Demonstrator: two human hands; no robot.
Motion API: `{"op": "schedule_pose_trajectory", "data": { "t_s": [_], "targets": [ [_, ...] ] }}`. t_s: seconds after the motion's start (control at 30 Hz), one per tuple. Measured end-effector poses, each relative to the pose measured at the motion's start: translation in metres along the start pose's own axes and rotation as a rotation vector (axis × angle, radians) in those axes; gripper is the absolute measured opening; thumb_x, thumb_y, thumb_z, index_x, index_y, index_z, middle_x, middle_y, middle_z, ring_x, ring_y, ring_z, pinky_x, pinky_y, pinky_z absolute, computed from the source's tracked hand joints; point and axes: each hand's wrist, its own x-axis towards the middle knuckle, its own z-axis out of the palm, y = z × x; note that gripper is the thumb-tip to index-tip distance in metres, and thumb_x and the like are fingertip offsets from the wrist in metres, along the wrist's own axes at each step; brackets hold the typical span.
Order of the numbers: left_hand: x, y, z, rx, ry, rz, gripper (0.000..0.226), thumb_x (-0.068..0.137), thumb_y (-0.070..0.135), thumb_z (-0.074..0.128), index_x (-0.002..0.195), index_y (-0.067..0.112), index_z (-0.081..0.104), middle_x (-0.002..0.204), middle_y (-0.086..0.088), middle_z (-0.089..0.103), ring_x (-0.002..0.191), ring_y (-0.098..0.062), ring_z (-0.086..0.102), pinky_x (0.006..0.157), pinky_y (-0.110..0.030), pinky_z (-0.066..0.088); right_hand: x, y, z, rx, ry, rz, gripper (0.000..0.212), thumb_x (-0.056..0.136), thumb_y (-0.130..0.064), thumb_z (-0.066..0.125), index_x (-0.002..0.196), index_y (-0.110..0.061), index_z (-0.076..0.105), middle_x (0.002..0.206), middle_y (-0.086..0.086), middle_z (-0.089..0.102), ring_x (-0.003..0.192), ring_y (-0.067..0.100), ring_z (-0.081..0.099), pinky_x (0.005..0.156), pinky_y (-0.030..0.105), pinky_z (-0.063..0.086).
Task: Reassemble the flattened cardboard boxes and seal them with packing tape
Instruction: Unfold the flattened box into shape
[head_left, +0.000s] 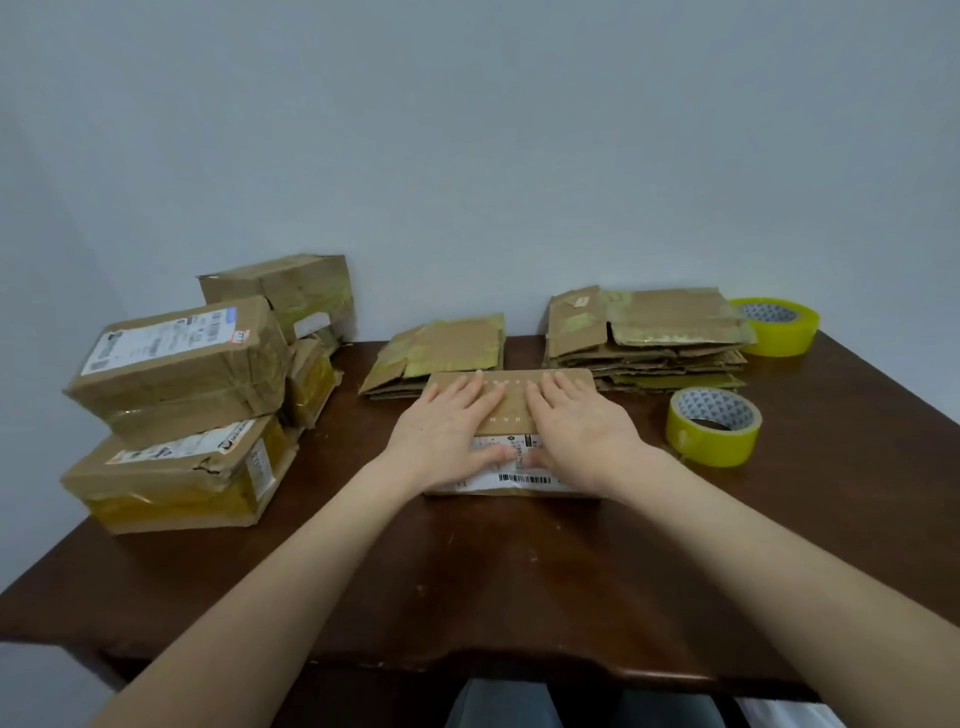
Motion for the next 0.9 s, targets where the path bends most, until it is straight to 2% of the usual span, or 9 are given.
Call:
{"op": "schedule_pose_trajectory", "data": {
  "t_s": [0.2, 0.33, 0.4, 0.47, 0.57, 0.67, 0.73, 0.83, 0.9],
  "targets": [
    [0.004, 0.015, -0.004, 0.029, -0.046, -0.028, 0.085, 0.091, 0.059, 0.041, 0.153, 0.018, -0.001, 0.161, -0.007, -0.002, 0.148, -0.023, 0.003, 0.119, -0.043, 0.008, -0.002, -0.001, 0.003, 0.062, 0.04, 0.01, 0.081, 0.097, -0.047, 0.043, 0.153, -0.006, 0.002, 0.161, 0.013, 0.001, 0.149, 0.023, 0.001, 0.119, 0.033, 0.003],
    [0.004, 0.022, -0.002, 0.006, -0.001, -0.036, 0.082, 0.09, 0.05, 0.046, 0.153, 0.024, 0.0, 0.161, -0.001, -0.002, 0.148, -0.021, 0.003, 0.119, -0.042, 0.009, -0.007, 0.0, 0.001, 0.106, 0.045, -0.011, 0.08, 0.093, -0.037, 0.051, 0.153, -0.007, 0.007, 0.161, 0.013, 0.005, 0.149, 0.023, 0.005, 0.12, 0.033, 0.005],
    [0.003, 0.021, -0.003, -0.002, -0.018, -0.034, 0.082, 0.091, 0.05, 0.046, 0.153, 0.024, 0.0, 0.161, -0.001, -0.004, 0.148, -0.019, 0.002, 0.119, -0.041, 0.008, -0.013, 0.01, -0.008, 0.356, 0.03, -0.035, 0.069, 0.089, -0.027, 0.055, 0.15, -0.012, 0.028, 0.157, 0.01, 0.025, 0.145, 0.022, 0.021, 0.118, 0.033, 0.019],
    [0.003, 0.02, -0.004, -0.003, -0.014, -0.032, 0.083, 0.09, 0.051, 0.047, 0.153, 0.025, 0.0, 0.161, -0.001, -0.004, 0.148, -0.017, 0.002, 0.119, -0.04, 0.007, -0.023, 0.027, -0.016, 0.676, 0.158, 0.036, 0.05, 0.086, -0.014, 0.054, 0.134, -0.022, 0.055, 0.141, 0.001, 0.052, 0.131, 0.016, 0.045, 0.108, 0.031, 0.038],
    [0.001, 0.021, -0.004, -0.006, -0.009, -0.025, 0.084, 0.09, 0.051, 0.049, 0.153, 0.026, 0.0, 0.161, 0.0, -0.003, 0.148, -0.017, 0.002, 0.118, -0.04, 0.007, -0.039, 0.067, -0.013, 0.672, 0.383, 0.357, 0.041, 0.088, -0.01, 0.049, 0.124, -0.027, 0.059, 0.128, -0.005, 0.06, 0.121, 0.019, 0.053, 0.097, 0.034, 0.046],
    [0.001, 0.02, -0.006, -0.007, -0.003, -0.022, 0.086, 0.089, 0.053, 0.051, 0.153, 0.027, 0.0, 0.161, 0.001, -0.003, 0.147, -0.016, 0.004, 0.118, -0.039, 0.007, -0.054, 0.108, 0.007, 0.358, 0.105, 0.593, 0.043, 0.092, -0.024, 0.054, 0.134, -0.023, 0.047, 0.139, 0.003, 0.045, 0.128, 0.028, 0.04, 0.098, 0.041, 0.041],
    [0.0, 0.018, -0.007, -0.02, 0.001, -0.024, 0.087, 0.087, 0.056, 0.053, 0.153, 0.029, 0.002, 0.161, 0.002, -0.002, 0.147, -0.015, 0.005, 0.118, -0.038, 0.008, -0.062, 0.125, 0.026, 0.22, -0.055, 0.619, 0.041, 0.093, -0.025, 0.051, 0.133, -0.02, 0.048, 0.142, 0.006, 0.041, 0.128, 0.031, 0.037, 0.102, 0.042, 0.038],
    [-0.001, 0.015, -0.008, -0.078, 0.007, -0.04, 0.089, 0.083, 0.06, 0.058, 0.151, 0.036, 0.007, 0.161, 0.004, 0.003, 0.146, -0.016, 0.012, 0.116, -0.037, 0.015, -0.07, 0.137, 0.044, 0.168, 0.054, 0.552, 0.033, 0.095, -0.017, 0.045, 0.124, -0.027, 0.056, 0.138, 0.005, 0.049, 0.129, 0.027, 0.037, 0.115, 0.043, 0.024],
    [0.0, 0.012, -0.008, -0.089, -0.005, -0.053, 0.09, 0.081, 0.063, 0.058, 0.15, 0.04, 0.007, 0.161, 0.003, 0.005, 0.145, -0.018, 0.015, 0.117, -0.04, 0.019, -0.069, 0.141, 0.038, 0.244, 0.174, 0.546, 0.032, 0.097, -0.024, 0.048, 0.128, -0.029, 0.056, 0.136, 0.007, 0.052, 0.134, 0.024, 0.034, 0.118, 0.043, 0.011]
  ]
}}
